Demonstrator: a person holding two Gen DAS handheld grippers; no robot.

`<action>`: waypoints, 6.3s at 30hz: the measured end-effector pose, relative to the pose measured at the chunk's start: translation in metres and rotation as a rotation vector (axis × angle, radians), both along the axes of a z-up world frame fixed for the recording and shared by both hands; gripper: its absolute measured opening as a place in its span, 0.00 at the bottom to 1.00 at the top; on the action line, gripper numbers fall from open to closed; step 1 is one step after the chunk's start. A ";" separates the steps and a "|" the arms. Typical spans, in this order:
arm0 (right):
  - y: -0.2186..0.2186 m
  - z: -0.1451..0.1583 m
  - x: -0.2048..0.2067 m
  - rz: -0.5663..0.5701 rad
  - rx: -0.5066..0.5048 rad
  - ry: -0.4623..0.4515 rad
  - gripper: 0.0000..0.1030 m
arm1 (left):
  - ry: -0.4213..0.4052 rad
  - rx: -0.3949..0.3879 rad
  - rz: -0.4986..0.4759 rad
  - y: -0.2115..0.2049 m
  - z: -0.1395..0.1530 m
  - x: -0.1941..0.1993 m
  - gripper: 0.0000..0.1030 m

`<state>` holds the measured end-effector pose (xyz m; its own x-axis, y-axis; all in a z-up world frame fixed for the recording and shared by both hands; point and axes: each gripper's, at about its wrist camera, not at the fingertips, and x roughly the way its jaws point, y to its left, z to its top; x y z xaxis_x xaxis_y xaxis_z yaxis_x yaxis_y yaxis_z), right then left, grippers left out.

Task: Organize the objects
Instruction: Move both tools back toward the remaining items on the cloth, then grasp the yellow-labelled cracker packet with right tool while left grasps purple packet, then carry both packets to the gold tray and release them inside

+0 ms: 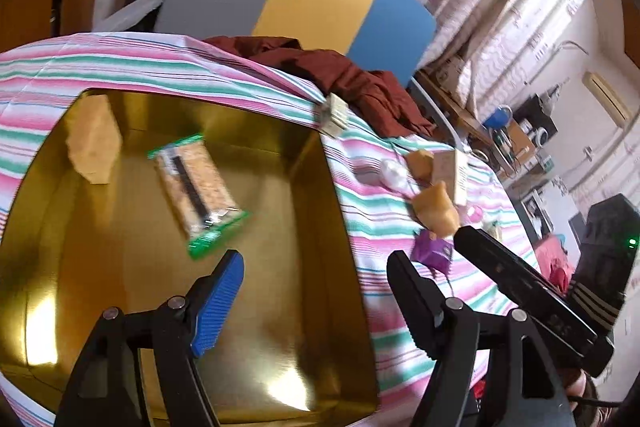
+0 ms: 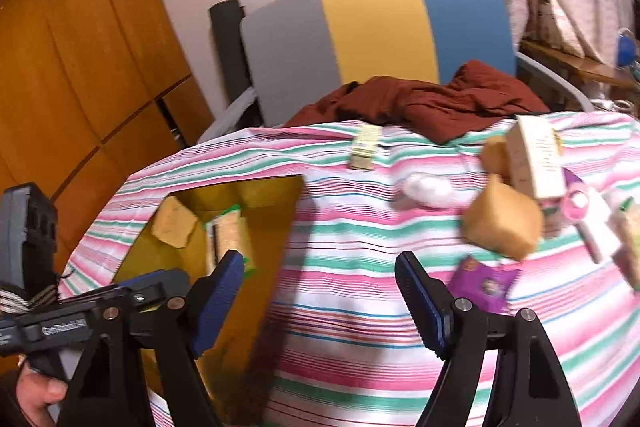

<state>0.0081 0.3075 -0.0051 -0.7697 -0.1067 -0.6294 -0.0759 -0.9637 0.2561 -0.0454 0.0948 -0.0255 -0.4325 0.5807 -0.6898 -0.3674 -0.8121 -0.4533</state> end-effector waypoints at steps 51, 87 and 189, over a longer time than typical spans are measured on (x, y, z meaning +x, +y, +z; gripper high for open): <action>0.312 -0.076 0.045 -0.341 0.243 -0.139 0.66 | -0.044 -0.156 -0.423 0.173 -0.027 0.065 0.73; 0.291 -0.091 0.045 -0.450 0.301 -0.104 0.55 | 0.214 -0.282 -0.340 0.254 -0.068 0.014 0.57; -0.053 0.002 -0.018 0.229 0.094 -0.014 0.37 | 0.194 -0.113 0.033 -0.037 -0.012 0.013 0.50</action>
<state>-0.0102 0.2542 -0.0034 -0.7236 -0.2177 -0.6550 0.1443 -0.9757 0.1649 -0.0319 0.0579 -0.0380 -0.5814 0.4876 -0.6514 -0.4109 -0.8669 -0.2822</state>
